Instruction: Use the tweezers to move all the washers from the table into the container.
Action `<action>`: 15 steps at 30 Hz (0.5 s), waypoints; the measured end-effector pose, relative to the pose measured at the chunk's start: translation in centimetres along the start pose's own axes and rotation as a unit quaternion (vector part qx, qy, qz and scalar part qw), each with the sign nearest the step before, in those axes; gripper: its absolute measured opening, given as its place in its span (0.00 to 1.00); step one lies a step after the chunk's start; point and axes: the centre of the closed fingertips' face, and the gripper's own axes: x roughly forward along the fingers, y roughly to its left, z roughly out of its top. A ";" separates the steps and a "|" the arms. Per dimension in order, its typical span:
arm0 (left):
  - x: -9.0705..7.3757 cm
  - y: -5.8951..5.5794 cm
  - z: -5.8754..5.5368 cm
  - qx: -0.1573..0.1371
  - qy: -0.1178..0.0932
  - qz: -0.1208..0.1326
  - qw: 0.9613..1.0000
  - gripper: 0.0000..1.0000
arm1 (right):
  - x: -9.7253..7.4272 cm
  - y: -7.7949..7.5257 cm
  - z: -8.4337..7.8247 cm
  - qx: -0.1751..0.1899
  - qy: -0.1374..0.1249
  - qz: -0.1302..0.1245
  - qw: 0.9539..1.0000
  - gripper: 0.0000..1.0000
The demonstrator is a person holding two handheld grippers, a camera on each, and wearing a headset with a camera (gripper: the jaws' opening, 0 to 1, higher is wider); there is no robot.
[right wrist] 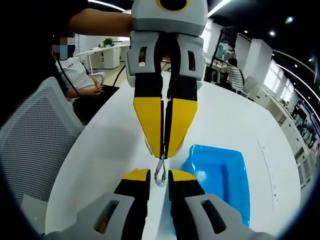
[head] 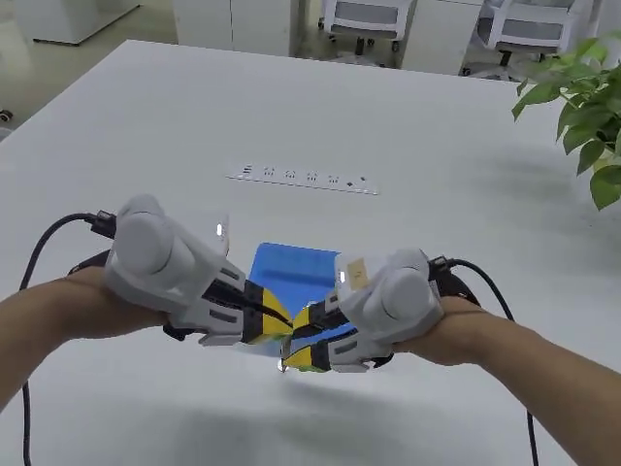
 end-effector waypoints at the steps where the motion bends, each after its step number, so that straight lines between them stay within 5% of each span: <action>1: 0.0 0.0 0.0 0.000 0.000 0.000 1.000 0.05 | 0.0 0.0 0.0 -0.001 0.001 0.001 1.000 0.15; 15: -0.1 -0.1 0.0 -0.001 -0.001 -0.004 1.000 0.05 | 0.3 0.1 0.0 -0.003 0.008 0.004 1.000 0.09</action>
